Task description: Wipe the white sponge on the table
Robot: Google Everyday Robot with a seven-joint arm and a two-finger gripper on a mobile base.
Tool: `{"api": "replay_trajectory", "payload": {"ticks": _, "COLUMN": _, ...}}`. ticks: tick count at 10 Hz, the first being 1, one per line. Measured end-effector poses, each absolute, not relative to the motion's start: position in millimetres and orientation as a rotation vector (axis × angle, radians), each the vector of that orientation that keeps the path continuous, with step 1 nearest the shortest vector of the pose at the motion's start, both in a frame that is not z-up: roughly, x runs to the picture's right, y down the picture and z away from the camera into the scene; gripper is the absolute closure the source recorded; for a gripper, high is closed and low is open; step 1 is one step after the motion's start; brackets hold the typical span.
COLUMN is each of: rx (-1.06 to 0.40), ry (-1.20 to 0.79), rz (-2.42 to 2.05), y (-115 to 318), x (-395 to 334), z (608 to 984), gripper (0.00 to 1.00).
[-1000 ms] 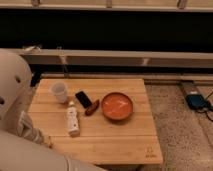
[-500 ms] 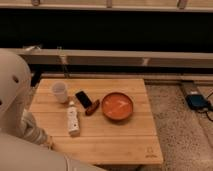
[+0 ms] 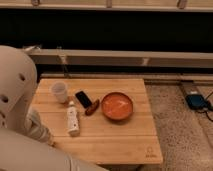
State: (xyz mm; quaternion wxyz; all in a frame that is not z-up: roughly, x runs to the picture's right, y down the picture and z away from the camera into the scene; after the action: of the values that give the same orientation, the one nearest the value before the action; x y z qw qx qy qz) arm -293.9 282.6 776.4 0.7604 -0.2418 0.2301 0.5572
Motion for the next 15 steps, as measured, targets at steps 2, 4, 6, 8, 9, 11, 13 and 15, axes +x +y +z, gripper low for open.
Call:
{"api": "replay_trajectory", "payload": {"ticks": 2, "rx": -0.523, "ry": 0.509, "rz": 1.269, "y": 260, "x": -271, "z": 793, "gripper": 1.0}}
{"api": "replay_trajectory", "payload": {"ticks": 4, "rx": -0.522, "ry": 0.513, "rz": 1.322, "y": 236, "x": -248, "z": 810, "gripper": 1.0}}
{"api": "replay_trajectory", "payload": {"ticks": 6, "rx": -0.516, "ry": 0.511, "rz": 1.361, "y": 222, "x": -241, "z": 818, "gripper": 1.0}}
{"api": "replay_trajectory", "payload": {"ticks": 8, "rx": -0.513, "ry": 0.502, "rz": 1.359, "y": 220, "x": -248, "z": 818, "gripper": 1.0}}
{"api": "replay_trajectory", "payload": {"ticks": 9, "rx": -0.511, "ry": 0.496, "rz": 1.353, "y": 220, "x": -254, "z": 817, "gripper": 1.0}}
{"api": "replay_trajectory", "payload": {"ticks": 11, "rx": -0.505, "ry": 0.479, "rz": 1.322, "y": 222, "x": -269, "z": 814, "gripper": 1.0}}
{"api": "replay_trajectory", "payload": {"ticks": 13, "rx": -0.498, "ry": 0.461, "rz": 1.276, "y": 230, "x": -289, "z": 807, "gripper": 1.0}}
{"api": "replay_trajectory", "payload": {"ticks": 15, "rx": -0.491, "ry": 0.444, "rz": 1.232, "y": 236, "x": -302, "z": 801, "gripper": 1.0}}
